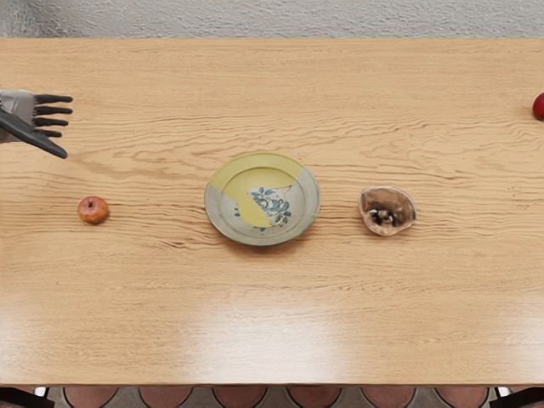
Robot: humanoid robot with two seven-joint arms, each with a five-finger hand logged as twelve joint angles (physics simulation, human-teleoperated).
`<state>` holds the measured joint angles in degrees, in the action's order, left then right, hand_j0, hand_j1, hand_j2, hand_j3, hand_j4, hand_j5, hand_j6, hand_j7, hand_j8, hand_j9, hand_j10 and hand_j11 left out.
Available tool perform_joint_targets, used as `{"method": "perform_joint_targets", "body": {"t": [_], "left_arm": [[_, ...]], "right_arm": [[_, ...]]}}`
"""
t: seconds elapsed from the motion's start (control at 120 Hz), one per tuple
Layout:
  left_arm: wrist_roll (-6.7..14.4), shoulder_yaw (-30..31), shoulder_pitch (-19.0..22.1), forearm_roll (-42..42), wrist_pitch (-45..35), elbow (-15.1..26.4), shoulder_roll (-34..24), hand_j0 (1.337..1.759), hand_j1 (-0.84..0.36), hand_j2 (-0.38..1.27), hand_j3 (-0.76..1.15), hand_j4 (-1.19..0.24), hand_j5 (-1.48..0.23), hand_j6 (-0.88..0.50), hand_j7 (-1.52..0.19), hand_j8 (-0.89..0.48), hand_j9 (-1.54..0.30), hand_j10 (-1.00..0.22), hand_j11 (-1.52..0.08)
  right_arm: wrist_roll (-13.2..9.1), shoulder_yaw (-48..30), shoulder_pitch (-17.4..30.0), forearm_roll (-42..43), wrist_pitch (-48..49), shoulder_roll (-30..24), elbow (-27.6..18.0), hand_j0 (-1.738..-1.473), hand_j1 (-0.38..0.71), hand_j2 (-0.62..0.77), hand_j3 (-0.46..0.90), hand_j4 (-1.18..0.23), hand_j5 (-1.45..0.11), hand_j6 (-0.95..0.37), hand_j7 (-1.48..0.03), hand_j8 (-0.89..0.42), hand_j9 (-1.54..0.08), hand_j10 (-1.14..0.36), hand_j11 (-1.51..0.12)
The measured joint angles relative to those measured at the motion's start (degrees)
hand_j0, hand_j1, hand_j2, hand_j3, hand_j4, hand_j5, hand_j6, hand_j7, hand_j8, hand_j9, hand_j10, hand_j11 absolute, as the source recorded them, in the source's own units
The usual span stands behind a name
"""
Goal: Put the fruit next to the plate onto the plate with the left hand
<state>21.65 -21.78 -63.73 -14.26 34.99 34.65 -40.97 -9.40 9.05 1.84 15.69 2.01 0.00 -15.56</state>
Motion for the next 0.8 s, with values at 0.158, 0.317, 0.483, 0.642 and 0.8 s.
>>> {"method": "perform_joint_targets", "body": {"t": [0.158, 0.317, 0.483, 0.642, 0.8], "left_arm": [[1.67, 0.07, 0.77, -0.98, 0.03, 0.06, -3.88, 1.657, 0.35, 0.0, 0.0, 0.0, 0.0, 0.0, 0.0, 0.0, 0.0, 0.0, 0.0], [5.68, 0.12, 0.9, -1.16, 0.04, 0.18, -5.59, 1.657, 0.35, 0.0, 0.0, 0.0, 0.0, 0.0, 0.0, 0.0, 0.0, 0.0, 0.0], [5.84, 3.97, -0.1, -0.58, 0.04, 3.67, -7.17, 1.658, 0.34, 0.0, 0.0, -0.01, -0.01, -0.01, -0.01, -0.01, -0.01, -0.01, -0.01], [-1.78, 15.27, -5.16, -0.93, -0.54, 17.03, -10.19, 1.658, 0.33, 0.0, 0.0, -0.02, -0.02, -0.02, -0.02, -0.02, -0.02, -0.02, -0.02], [-8.56, 28.62, -9.95, -1.6, -11.58, 25.48, -7.94, 1.658, 0.32, 0.0, 0.0, -0.02, -0.03, -0.02, -0.03, -0.02, -0.03, -0.02, -0.03]], "right_arm": [[0.0, -0.07, 0.06, -0.04, -0.04, 0.0, 0.19, -1.657, -0.32, 0.0, 0.0, -0.02, -0.03, -0.02, -0.03, -0.02, -0.03, -0.02, -0.03], [0.0, -0.08, 0.07, -0.04, -0.07, 0.0, 0.32, -1.657, -0.32, 0.0, 0.0, -0.02, -0.03, -0.02, -0.03, -0.02, -0.03, -0.02, -0.03], [0.0, -0.08, 0.09, -0.04, -0.07, 0.0, 0.34, -1.658, -0.32, 0.0, 0.0, -0.02, -0.03, -0.02, -0.03, -0.02, -0.03, -0.02, -0.03], [0.0, -0.08, 0.08, -0.04, -0.07, 0.0, 0.35, -1.658, -0.32, 0.0, 0.0, -0.02, -0.03, -0.02, -0.03, -0.02, -0.03, -0.02, -0.03], [0.0, -0.08, 0.07, -0.04, -0.07, 0.0, 0.35, -1.658, -0.32, 0.0, 0.0, -0.02, -0.03, -0.02, -0.03, -0.02, -0.03, -0.02, -0.03]]}}
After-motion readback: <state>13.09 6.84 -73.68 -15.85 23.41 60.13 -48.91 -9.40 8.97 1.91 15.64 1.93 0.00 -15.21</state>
